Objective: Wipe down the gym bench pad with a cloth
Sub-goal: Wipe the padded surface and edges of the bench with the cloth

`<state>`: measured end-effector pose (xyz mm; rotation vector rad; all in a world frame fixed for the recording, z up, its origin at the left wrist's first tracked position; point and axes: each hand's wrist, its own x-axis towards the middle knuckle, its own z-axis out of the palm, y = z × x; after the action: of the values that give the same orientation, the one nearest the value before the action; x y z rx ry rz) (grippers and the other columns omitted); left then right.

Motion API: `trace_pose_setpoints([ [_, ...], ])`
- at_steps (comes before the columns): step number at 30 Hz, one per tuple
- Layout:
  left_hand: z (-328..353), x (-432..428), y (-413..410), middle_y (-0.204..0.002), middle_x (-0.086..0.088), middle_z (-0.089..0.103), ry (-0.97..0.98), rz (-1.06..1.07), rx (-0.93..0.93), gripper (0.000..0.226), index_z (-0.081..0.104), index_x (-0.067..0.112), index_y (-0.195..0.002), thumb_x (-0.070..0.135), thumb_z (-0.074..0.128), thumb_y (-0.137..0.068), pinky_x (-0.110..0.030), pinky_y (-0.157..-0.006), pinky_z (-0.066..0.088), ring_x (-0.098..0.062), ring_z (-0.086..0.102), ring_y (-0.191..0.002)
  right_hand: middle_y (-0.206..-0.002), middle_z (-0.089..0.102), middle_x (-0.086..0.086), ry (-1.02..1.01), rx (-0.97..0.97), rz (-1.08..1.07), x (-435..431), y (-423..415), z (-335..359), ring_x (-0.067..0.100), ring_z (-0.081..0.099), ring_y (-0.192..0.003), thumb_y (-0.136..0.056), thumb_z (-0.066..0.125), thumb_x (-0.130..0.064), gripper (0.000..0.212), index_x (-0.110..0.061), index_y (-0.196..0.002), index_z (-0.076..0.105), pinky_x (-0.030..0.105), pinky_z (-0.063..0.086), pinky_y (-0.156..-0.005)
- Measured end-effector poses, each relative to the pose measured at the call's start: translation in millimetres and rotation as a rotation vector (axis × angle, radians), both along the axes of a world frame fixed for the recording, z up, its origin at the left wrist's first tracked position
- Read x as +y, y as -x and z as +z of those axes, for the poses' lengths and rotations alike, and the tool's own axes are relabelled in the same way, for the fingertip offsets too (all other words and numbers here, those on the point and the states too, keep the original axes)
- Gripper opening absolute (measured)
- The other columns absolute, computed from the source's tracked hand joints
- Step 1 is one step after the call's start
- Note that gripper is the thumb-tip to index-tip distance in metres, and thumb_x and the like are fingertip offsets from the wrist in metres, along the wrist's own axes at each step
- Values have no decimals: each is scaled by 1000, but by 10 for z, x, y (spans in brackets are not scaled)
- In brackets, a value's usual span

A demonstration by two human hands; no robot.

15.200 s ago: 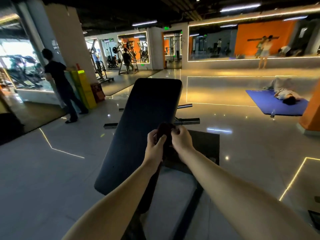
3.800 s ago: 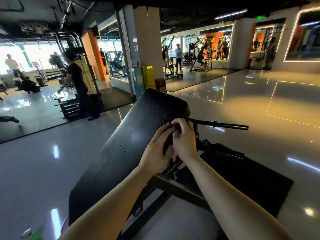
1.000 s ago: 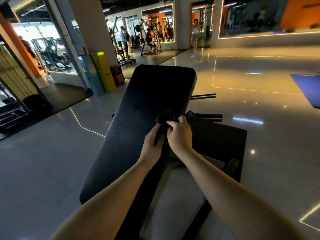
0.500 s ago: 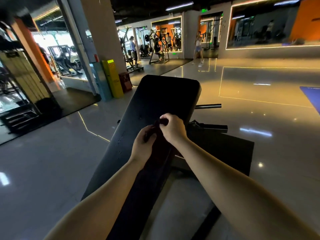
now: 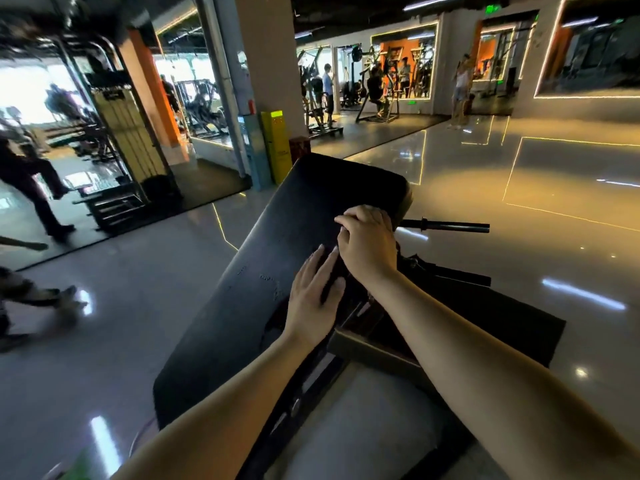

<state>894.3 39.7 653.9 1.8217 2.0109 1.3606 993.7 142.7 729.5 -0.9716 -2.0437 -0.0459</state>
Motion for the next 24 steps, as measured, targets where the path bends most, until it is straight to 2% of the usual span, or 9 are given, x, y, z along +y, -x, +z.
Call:
trace_pose_setpoints([
  [2,-7,89,-7,-163,15,28,-34,52,8,51,35,50,-150,49,33,-100,-44,-124,20,-11,21,-153,-119,63,0,11,-7,35,88,14,34,21,51,-120,-93,52,-21,30,-18,-117,70,38,28,-114],
  [4,-24,212,67,-154,11,43,-78,121,-36,48,50,42,-144,39,35,-99,-51,-121,29,-15,34,-147,-117,64,-2,6,-48,51,128,37,20,19,51,-120,-92,52,-24,29,-20,-113,72,38,23,-115],
  [6,-64,332,185,-144,9,54,-121,191,0,47,59,34,-138,31,37,-96,-52,-117,33,-19,42,-141,-119,64,-5,-8,-91,43,140,65,-18,18,47,-125,-92,48,-28,31,-23,-112,72,39,20,-117],
  [9,-135,419,393,-143,9,56,-124,341,27,46,62,32,-136,23,42,-96,-46,-118,32,-22,41,-138,-125,62,-7,-38,-155,15,134,71,-73,17,42,-131,-94,41,-31,36,-26,-115,69,41,17,-117],
  [12,-119,461,512,-150,1,47,7,576,-150,47,61,38,-136,11,48,-100,-31,-118,23,-30,35,-138,-128,59,-6,-91,-242,-9,151,31,-99,19,39,-133,-95,41,-30,35,-26,-118,67,43,14,-117],
  [14,-91,497,509,-147,-1,46,35,593,-246,47,58,39,-139,15,47,-100,-33,-120,22,-29,36,-136,-128,59,-5,-101,-264,-25,145,19,-86,21,39,-133,-96,42,-30,33,-25,-118,66,43,14,-116],
  [17,-57,504,349,-145,10,48,-33,465,-310,49,55,46,-140,42,42,-93,-44,-121,28,-21,36,-139,-130,58,-3,-82,-294,-33,139,34,-79,22,38,-134,-95,43,-30,34,-25,-121,65,44,14,-116],
  [20,-92,485,200,-148,23,45,-86,346,-187,48,47,51,-143,52,40,-95,-42,-119,30,-15,34,-142,-130,59,-2,-72,-284,-29,156,41,-80,23,40,-134,-96,44,-28,32,-24,-119,66,44,16,-116],
  [24,-68,613,320,-145,22,50,-33,396,-10,47,48,54,-140,60,37,-94,-37,-117,28,-14,40,-137,-129,59,-3,-67,-282,-32,152,46,-87,22,39,-133,-94,46,-29,32,-25,-119,66,44,14,-115],
])
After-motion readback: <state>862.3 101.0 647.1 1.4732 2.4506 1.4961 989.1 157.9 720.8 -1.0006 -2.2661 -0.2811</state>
